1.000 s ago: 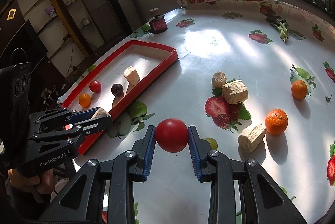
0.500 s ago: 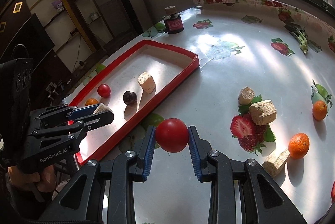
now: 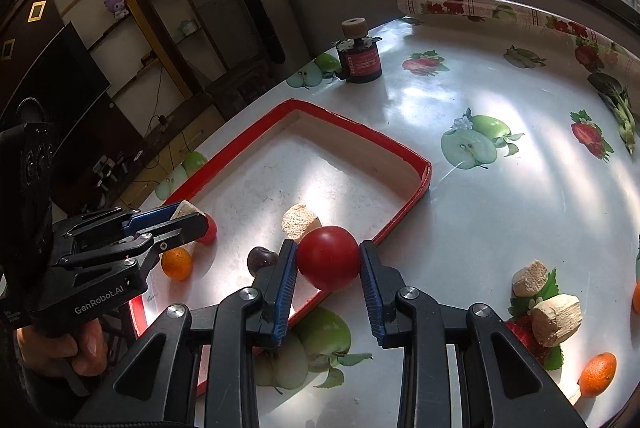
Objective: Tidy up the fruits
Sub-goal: 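Carry foam block and tomato into the tray and open both tools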
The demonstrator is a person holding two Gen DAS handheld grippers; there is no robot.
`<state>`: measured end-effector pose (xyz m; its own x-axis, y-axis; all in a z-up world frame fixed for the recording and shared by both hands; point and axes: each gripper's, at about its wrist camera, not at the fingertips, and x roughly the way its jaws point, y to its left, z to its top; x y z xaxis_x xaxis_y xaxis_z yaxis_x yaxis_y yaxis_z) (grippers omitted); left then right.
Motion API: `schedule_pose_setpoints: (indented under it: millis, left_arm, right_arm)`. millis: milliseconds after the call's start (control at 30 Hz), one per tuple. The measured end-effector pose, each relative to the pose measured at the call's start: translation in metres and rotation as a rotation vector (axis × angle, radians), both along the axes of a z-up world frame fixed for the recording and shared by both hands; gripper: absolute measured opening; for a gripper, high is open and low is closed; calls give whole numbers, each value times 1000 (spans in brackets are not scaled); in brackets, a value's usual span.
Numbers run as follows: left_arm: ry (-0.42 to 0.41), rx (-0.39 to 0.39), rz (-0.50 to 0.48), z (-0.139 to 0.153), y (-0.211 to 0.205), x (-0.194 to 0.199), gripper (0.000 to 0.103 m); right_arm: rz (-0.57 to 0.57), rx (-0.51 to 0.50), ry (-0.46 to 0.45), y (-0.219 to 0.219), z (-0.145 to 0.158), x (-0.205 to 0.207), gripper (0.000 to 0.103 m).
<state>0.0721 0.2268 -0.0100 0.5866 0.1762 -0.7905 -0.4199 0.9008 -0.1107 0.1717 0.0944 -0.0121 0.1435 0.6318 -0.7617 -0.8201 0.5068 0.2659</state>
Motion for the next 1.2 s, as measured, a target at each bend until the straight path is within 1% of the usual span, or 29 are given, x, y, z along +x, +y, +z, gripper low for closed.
schedule_pose_setpoints:
  millis: [233, 467, 667, 967, 1000, 1100, 1200]
  left_arm:
    - [34, -9, 19, -11, 28, 25, 22]
    - [89, -29, 26, -33, 41, 45, 22]
    - [130, -45, 19, -49, 43, 52, 22]
    - [135, -24, 47, -45, 40, 48, 23]
    - [131, -20, 53, -43, 39, 46, 26]
    - [109, -9, 71, -35, 37, 38, 43]
    - [93, 0, 76, -27, 33, 29, 44]
  right_arm:
    - [-14, -35, 6, 42, -13, 23, 32]
    - [-18, -87, 12, 65, -33, 40, 32]
    - [-9, -116, 13, 73, -46, 44, 32]
    - [6, -119, 1, 71, -44, 41, 34]
    - [5, -114, 3, 69, -42, 40, 36]
    - [2, -97, -2, 62, -34, 37, 39]
    - [0, -81, -6, 53, -25, 33, 41]
